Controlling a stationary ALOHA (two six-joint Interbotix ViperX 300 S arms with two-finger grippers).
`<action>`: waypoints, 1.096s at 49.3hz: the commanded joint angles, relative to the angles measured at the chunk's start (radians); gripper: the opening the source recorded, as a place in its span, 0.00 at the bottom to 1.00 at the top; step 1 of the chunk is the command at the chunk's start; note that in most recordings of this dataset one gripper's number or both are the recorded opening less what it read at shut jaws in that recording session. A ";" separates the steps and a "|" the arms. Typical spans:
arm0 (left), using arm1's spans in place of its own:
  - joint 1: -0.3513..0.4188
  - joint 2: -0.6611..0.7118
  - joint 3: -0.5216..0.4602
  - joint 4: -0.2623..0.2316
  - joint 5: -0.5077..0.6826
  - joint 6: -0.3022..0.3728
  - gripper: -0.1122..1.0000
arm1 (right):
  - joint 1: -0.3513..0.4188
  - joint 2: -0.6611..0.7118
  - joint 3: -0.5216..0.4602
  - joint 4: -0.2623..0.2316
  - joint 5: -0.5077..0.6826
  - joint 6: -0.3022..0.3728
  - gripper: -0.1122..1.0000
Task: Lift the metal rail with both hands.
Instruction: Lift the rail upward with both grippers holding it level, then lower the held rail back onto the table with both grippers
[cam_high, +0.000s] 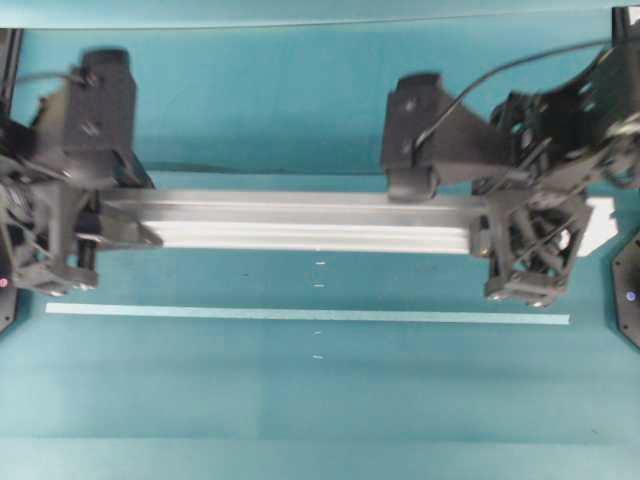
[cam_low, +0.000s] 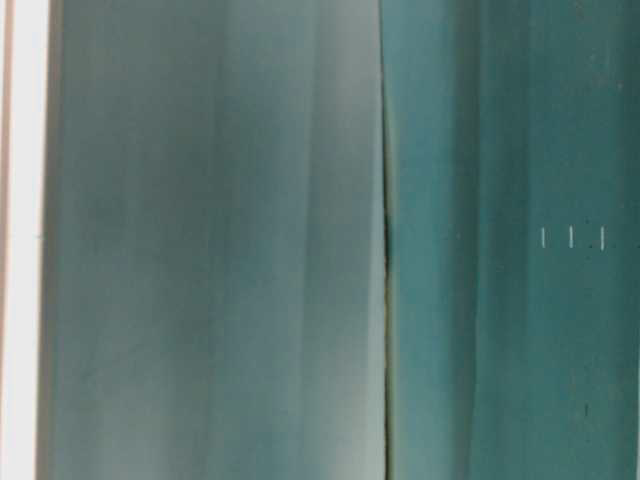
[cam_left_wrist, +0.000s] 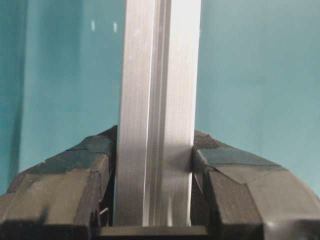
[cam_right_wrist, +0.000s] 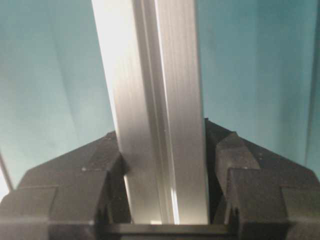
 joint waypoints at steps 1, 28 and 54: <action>0.009 -0.003 -0.077 0.003 0.031 -0.035 0.37 | -0.009 -0.014 -0.058 0.000 0.043 0.067 0.44; 0.012 0.074 -0.259 0.003 0.187 -0.066 0.37 | -0.023 -0.005 -0.163 -0.002 0.086 0.067 0.44; 0.009 0.083 -0.255 0.003 0.187 -0.083 0.37 | -0.025 -0.003 -0.158 -0.006 0.081 0.066 0.44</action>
